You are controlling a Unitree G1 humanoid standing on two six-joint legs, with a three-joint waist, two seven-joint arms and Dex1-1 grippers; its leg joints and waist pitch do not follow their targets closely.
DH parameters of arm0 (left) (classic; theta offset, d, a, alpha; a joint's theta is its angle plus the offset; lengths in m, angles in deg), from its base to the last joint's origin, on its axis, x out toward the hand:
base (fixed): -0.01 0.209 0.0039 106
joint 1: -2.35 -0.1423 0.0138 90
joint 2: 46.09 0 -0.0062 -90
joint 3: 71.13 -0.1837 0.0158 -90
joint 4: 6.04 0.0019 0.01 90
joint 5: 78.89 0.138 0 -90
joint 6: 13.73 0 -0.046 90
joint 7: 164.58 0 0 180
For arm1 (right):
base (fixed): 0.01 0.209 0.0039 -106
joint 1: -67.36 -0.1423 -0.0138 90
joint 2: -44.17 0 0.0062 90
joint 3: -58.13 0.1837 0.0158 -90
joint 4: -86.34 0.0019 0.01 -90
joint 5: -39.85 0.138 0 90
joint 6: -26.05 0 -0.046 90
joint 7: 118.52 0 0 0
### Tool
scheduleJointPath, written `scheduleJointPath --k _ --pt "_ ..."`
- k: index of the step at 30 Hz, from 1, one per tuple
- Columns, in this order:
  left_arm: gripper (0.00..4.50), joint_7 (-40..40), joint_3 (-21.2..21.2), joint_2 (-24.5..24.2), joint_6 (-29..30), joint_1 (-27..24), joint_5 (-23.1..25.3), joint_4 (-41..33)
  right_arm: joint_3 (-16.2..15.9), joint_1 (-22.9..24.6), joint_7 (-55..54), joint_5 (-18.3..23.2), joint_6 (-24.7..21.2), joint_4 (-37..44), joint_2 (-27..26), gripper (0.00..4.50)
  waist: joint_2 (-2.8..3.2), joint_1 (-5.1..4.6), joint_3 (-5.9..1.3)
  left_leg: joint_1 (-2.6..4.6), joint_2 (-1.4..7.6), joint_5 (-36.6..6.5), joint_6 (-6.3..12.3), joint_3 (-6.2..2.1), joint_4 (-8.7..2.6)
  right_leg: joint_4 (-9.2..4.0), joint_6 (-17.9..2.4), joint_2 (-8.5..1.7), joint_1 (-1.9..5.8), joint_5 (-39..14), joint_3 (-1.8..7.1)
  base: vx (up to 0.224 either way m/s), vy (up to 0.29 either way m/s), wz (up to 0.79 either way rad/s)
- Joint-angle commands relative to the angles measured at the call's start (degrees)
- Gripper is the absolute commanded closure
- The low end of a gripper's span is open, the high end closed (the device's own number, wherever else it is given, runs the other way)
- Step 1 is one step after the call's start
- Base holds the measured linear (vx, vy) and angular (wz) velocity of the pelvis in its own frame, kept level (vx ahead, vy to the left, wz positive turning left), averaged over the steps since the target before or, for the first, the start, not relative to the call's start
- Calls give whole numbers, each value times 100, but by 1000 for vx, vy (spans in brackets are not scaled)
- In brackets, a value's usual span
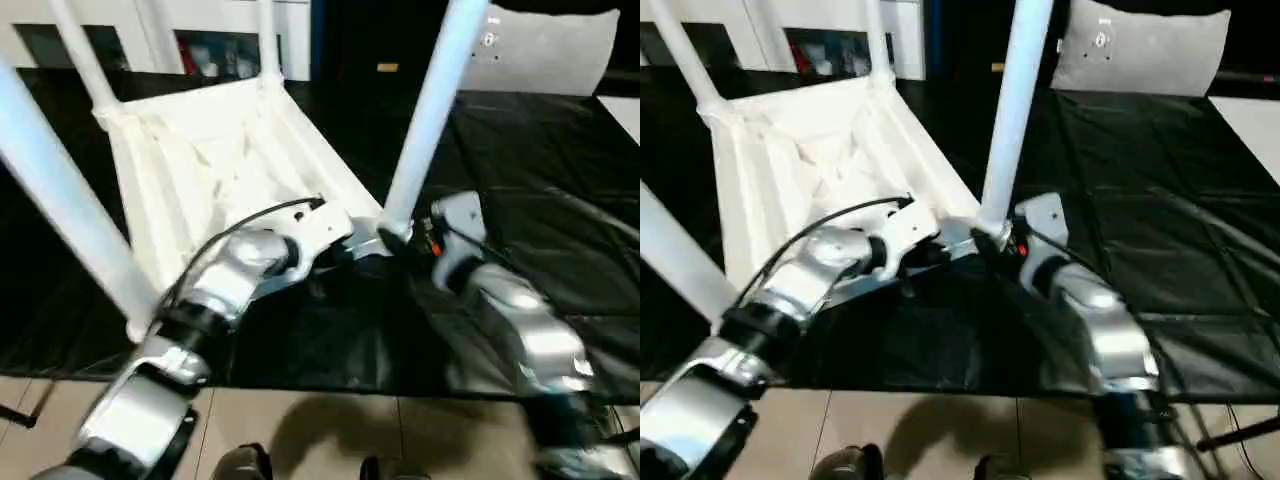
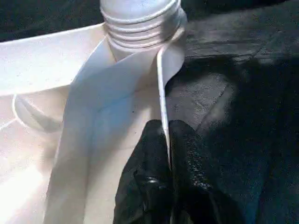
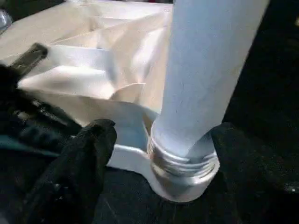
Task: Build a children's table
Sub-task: Rotate leg to tighten
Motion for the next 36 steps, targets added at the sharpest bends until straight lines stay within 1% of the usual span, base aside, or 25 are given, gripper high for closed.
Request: scheduleJointPath --k 1,2,3,4,5,7,8,9,10,13,14,15,16,18,19,21,22,23,25,27,28,29,31,33,36 --pt "450 804 -17 -203 -497 -308 -386 -214 130 82 879 154 691 -64 482 48 -68 40 -379 128 181 -1143 286 -45 -345 -442 -1198 -378 236 -829 169 0 0 0" --pt "450 804 -17 -203 -497 -308 -386 -214 130 82 879 154 691 -64 482 46 -72 48 -386 122 183 -1110 330 -44 -333 -432 -1233 -385 246 -730 166 0 0 0" --pt "450 955 -50 -261 -616 -343 -421 -240 129 81 1029 180 739 -87 561 46 -66 47 -380 115 175 -1030 407 -33 -326 -418 -1294 -374 251 -562 168 0 0 0" --pt "450 1109 -78 -319 -639 -378 -472 -274 129 83 1204 221 758 -104 639 28 -67 44 -380 119 180 -997 433 -28 -326 -411 -1332 -376 253 -511 168 0 0 0" --pt "450 1307 -111 -393 -680 -421 -530 -318 111 83 1393 239 803 -136 739 28 -56 40 -378 118 175 -979 478 -24 -324 -404 -1377 -363 251 -495 160 0 0 0" --pt "450 1705 -172 -550 -793 -476 -601 -369 50 86 1936 356 854 -193 974 28 -71 44 -376 142 199 -1088 502 -23 -330 -419 -1423 -372 245 -714 154 0 0 0" --pt "450 1745 -169 -562 -797 -477 -599 -367 37 86 2016 386 862 -202 1008 28 -57 57 -374 151 210 -1098 499 -20 -331 -417 -1445 -377 235 -754 159 0 0 0" --pt "450 1770 -168 -570 -800 -478 -598 -365 29 87 2066 404 868 -208 1029 28 -55 60 -373 155 216 -1101 500 -19 -336 -419 -1448 -373 231 -764 158 0 0 0" --pt "450 1952 -163 -635 -830 -493 -626 -399 -4 73 2351 507 924 -268 1119 43 -74 57 -382 159 218 -1104 500 -14 -334 -416 -1451 -368 232 -771 157 0 0 0" --pt "450 2328 -187 -818 -915 -513 -654 -472 -53 -32 2967 747 964 -478 1257 43 -61 88 -387 162 231 -1114 543 -6 -329 -400 -1503 -383 231 -773 152 0 0 0" --pt "450 2509 -233 -920 -947 -522 -638 -504 -121 -105 3294 829 876 -586 1308 54 -58 95 -383 166 236 -1103 543 -2 -332 -407 -1511 -382 221 -764 155 0 0 0" --pt "450 2578 -246 -948 -958 -530 -640 -518 -152 -121 3419 856 838 -611 1330 71 -75 107 -401 163 236 -1059 560 3 -319 -382 -1542 -380 237 -700 148 0 0 0" --pt "450 2618 -252 -960 -965 -534 -644 -525 -170 -127 3490 872 816 -622 1343 78 -68 124 -400 164 243 -1005 574 12 -316 -376 -1558 -375 229 -651 146 0 0 0" --pt "450 2660 -241 -971 -956 -546 -672 -567 -241 -145 3681 911 730 -633 1362 89 -81 165 -414 174 248 -932 603 26 -301 -353 -1583 -374 227 -533 151 0 0 0" --pt "450 2691 -239 -980 -933 -556 -693 -606 -279 -158 3744 912 697 -648 1358 111 -81 180 -415 171 249 -880 619 26 -300 -343 -1594 -374 222 -466 146 0 0 0" --pt "450 2754 -252 -998 -920 -573 -701 -677 -344 -212 3821 893 704 -752 1313 127 -93 182 -422 162 244 -846 621 26 -297 -338 -1596 -380 229 -461 142 0 0 0" --pt "450 2808 -271 -1012 -892 -598 -708 -744 -385 -260 3878 905 716 -841 1277 127 -103 180 -423 161 242 -867 612 27 -298 -344 -1593 -384 229 -517 140 0 0 0" --pt "450 2823 -277 -1016 -883 -606 -710 -766 -399 -276 3899 911 720 -871 1268 145 -100 180 -423 161 241 -865 604 25 -299 -345 -1591 -388 230 -545 140 0 0 0" --pt "450 2904 -292 -1026 -873 -637 -720 -839 -439 -343 4009 953 681 -971 1227 164 -100 179 -425 167 244 -892 580 25 -300 -346 -1603 -384 227 -597 137 0 0 0" --pt "450 2915 -293 -1027 -866 -640 -719 -850 -463 -362 4052 963 651 -985 1216 164 -99 184 -423 169 246 -874 581 31 -298 -342 -1593 -378 221 -580 141 0 0 0" --pt "450 2923 -293 -1029 -859 -637 -723 -848 -493 -387 4128 981 591 -1002 1200 188 -96 187 -425 175 248 -863 585 33 -296 -337 -1596 -378 217 -547 142 0 0 0" --pt "450 2921 -290 -1030 -860 -634 -720 -842 -508 -397 4162 995 554 -1008 1195 188 -94 189 -427 179 248 -855 590 34 -296 -335 -1601 -375 216 -529 142 0 0 0" --pt "450 2921 -286 -1037 -856 -632 -712 -837 -525 -404 4200 1015 515 -1009 1197 205 -107 200 -427 171 243 -832 592 35 -293 -332 -1600 -377 224 -511 142 0 0 0" --pt "450 2929 -285 -1055 -844 -644 -699 -838 -540 -403 4241 1025 494 -1016 1203 229 -108 200 -429 172 241 -818 591 36 -292 -331 -1594 -378 223 -506 141 0 0 0" --pt "450 2910 -279 -1072 -823 -661 -676 -836 -554 -357 4279 1057 419 -963 1222 247 -109 202 -429 169 240 -826 582 36 -294 -333 -1588 -380 226 -533 140 0 0 0"
